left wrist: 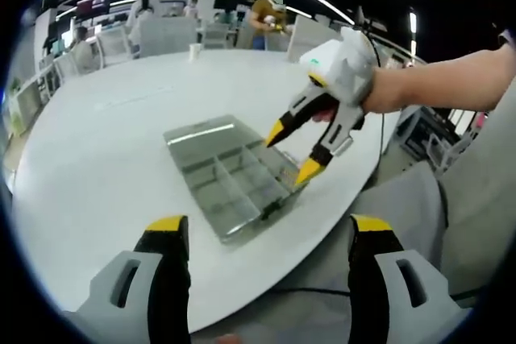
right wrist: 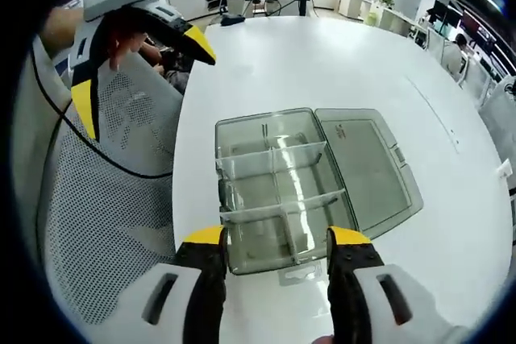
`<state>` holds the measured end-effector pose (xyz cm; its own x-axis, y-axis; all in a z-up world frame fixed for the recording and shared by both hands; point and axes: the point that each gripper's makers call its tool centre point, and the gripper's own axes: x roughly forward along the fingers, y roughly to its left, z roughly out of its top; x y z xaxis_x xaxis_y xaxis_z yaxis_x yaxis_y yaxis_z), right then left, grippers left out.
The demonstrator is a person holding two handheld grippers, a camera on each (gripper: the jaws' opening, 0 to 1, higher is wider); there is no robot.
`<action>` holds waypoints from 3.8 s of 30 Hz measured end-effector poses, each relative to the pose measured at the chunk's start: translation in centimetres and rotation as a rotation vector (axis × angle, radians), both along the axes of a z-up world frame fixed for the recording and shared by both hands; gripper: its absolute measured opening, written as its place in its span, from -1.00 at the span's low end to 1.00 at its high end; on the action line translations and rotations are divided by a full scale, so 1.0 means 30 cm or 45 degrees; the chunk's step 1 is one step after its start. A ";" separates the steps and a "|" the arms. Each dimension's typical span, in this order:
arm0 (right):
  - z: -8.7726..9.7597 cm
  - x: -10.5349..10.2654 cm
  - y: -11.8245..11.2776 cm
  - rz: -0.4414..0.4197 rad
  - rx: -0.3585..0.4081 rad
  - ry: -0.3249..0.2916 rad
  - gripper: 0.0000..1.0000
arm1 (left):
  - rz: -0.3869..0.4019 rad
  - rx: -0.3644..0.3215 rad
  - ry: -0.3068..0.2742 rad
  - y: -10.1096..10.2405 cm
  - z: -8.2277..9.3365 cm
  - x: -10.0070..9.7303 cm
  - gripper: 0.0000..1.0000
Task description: Insert the divider into the dual guide fixture by aligning both edges with the guide slots and pushing it downward to the bottom, including one-sided entry, uneven engagement, binding, and posture correction.
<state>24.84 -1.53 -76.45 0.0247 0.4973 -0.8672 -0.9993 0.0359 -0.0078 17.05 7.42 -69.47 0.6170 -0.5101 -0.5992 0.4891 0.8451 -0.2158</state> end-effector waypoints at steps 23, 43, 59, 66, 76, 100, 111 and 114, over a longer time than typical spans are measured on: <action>0.124 -0.078 0.038 -0.119 0.240 0.038 0.15 | -0.018 0.033 0.011 0.003 -0.011 -0.025 0.59; 0.231 -0.100 0.059 -0.271 0.451 0.091 0.28 | -0.038 0.047 0.020 -0.004 -0.015 -0.055 0.59; 0.249 -0.116 0.041 -0.379 0.522 0.117 0.33 | -0.024 0.059 0.010 0.031 -0.002 -0.059 0.59; 0.254 -0.121 0.034 -0.428 0.553 0.132 0.35 | -0.004 0.064 -0.003 0.055 0.017 -0.045 0.60; 0.248 -0.141 0.024 -0.473 0.570 0.144 0.37 | 0.019 0.074 -0.011 0.086 0.026 -0.041 0.60; 0.247 -0.145 0.009 -0.567 0.574 0.143 0.42 | 0.061 0.097 -0.028 0.169 0.045 0.004 0.67; 0.253 -0.145 -0.003 -0.605 0.580 0.137 0.41 | 0.081 0.080 -0.021 0.182 0.048 0.011 0.70; 0.254 -0.151 -0.007 -0.615 0.584 0.142 0.40 | 0.081 0.085 -0.022 0.187 0.048 0.011 0.70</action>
